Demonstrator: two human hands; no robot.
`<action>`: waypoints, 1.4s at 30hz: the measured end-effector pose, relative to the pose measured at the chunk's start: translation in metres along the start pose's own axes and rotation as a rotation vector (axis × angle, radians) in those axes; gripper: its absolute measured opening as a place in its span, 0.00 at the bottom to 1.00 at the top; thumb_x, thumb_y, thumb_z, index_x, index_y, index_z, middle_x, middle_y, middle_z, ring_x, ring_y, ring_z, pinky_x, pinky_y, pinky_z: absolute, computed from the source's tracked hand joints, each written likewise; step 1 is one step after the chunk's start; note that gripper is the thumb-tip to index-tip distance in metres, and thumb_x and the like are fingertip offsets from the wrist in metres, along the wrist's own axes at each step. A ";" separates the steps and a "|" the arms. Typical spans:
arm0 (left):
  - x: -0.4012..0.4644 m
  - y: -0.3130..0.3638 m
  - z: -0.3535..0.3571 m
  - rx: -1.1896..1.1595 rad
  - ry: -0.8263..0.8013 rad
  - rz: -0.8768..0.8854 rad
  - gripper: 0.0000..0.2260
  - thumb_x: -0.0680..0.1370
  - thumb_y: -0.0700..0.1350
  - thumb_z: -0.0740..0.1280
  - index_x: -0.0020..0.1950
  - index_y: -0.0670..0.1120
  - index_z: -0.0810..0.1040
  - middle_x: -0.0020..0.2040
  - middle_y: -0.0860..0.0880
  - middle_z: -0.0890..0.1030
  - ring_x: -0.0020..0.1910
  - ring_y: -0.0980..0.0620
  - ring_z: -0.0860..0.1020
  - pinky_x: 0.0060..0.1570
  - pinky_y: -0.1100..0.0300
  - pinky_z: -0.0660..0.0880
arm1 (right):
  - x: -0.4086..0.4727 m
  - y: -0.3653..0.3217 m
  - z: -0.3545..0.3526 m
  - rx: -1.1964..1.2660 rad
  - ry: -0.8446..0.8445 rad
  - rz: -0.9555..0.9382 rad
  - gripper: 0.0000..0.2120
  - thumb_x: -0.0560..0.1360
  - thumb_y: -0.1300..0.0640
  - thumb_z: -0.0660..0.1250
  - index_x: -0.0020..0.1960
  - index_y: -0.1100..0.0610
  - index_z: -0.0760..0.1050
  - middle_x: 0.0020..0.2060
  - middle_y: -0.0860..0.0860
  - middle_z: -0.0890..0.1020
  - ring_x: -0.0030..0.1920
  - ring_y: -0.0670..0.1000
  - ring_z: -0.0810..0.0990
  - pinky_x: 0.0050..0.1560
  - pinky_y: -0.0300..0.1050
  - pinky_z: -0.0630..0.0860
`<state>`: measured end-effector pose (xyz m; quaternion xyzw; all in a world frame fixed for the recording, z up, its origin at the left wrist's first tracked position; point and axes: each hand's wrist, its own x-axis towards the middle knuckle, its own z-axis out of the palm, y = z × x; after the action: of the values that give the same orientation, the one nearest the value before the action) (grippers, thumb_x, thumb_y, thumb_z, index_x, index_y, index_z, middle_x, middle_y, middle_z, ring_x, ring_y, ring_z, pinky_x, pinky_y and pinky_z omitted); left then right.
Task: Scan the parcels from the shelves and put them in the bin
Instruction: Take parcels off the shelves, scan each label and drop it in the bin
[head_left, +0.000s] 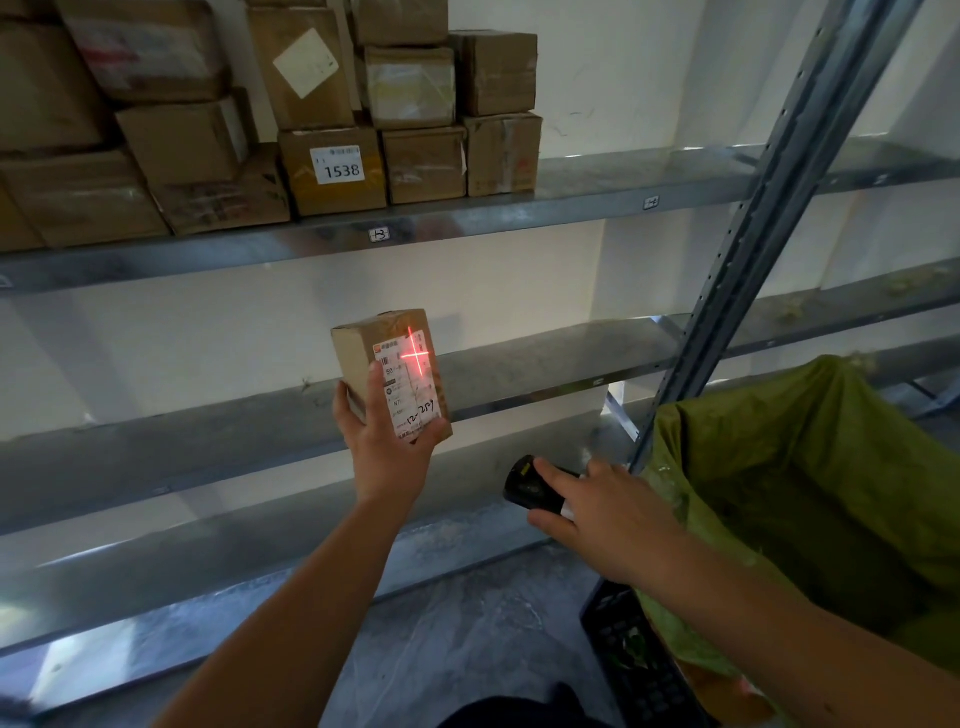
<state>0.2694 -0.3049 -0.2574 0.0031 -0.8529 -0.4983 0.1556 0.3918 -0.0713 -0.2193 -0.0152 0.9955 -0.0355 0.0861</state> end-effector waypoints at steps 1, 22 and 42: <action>0.001 0.000 0.001 -0.010 0.002 -0.001 0.51 0.72 0.49 0.81 0.79 0.72 0.47 0.82 0.55 0.42 0.81 0.41 0.52 0.71 0.36 0.72 | 0.000 -0.001 0.000 0.006 -0.001 -0.003 0.36 0.80 0.26 0.49 0.83 0.38 0.48 0.65 0.58 0.75 0.63 0.58 0.74 0.60 0.51 0.72; 0.010 0.001 0.008 -0.103 -0.084 -0.024 0.53 0.71 0.46 0.82 0.82 0.66 0.48 0.81 0.49 0.51 0.75 0.49 0.61 0.68 0.47 0.72 | 0.014 0.014 0.002 0.022 -0.001 0.049 0.37 0.79 0.25 0.48 0.83 0.39 0.50 0.66 0.59 0.76 0.65 0.59 0.75 0.59 0.52 0.76; -0.008 0.077 0.157 -0.343 -0.744 0.162 0.57 0.62 0.52 0.88 0.83 0.59 0.58 0.71 0.52 0.78 0.69 0.51 0.78 0.61 0.42 0.81 | -0.041 0.136 0.002 0.149 0.006 0.552 0.35 0.80 0.28 0.49 0.83 0.39 0.51 0.64 0.59 0.73 0.62 0.62 0.74 0.60 0.55 0.75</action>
<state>0.2458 -0.1312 -0.2654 -0.2702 -0.7530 -0.5865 -0.1264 0.4295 0.0653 -0.2237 0.2628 0.9569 -0.0840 0.0907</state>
